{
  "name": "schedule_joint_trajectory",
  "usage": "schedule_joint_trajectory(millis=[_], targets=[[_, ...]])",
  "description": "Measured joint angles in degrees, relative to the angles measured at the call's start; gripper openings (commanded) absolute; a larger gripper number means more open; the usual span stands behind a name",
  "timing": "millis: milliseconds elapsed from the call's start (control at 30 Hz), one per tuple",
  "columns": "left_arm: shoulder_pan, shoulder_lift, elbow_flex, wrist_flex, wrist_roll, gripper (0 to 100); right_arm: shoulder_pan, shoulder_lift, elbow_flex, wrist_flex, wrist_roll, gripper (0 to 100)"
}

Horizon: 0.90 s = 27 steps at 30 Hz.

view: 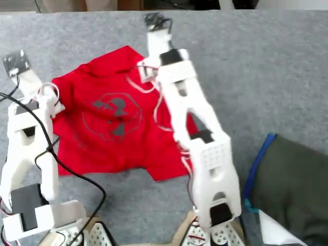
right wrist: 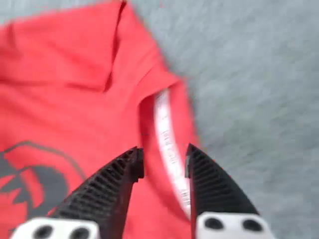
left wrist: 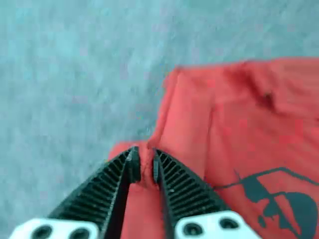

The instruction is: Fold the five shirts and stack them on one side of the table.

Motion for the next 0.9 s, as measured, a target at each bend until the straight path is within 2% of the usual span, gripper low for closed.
schedule_joint_trajectory(millis=[267,400,533,733,900], targets=[[0.0,0.0,8.0,-9.41,2.64,2,-5.54,7.12,-0.09,5.19,-4.4,14.9],[0.0,0.0,8.0,-10.11,2.64,2,-5.63,8.53,-2.11,9.41,-4.57,13.3],[0.0,0.0,8.0,-10.29,2.73,2,-5.54,8.7,-2.81,13.89,-4.66,0.6],[0.0,0.0,8.0,-10.29,2.73,2,-3.25,8.79,-2.81,19.16,-1.85,0.5],[0.0,0.0,8.35,-10.29,2.73,2,-0.53,7.91,-2.64,29.8,1.41,0.5]])
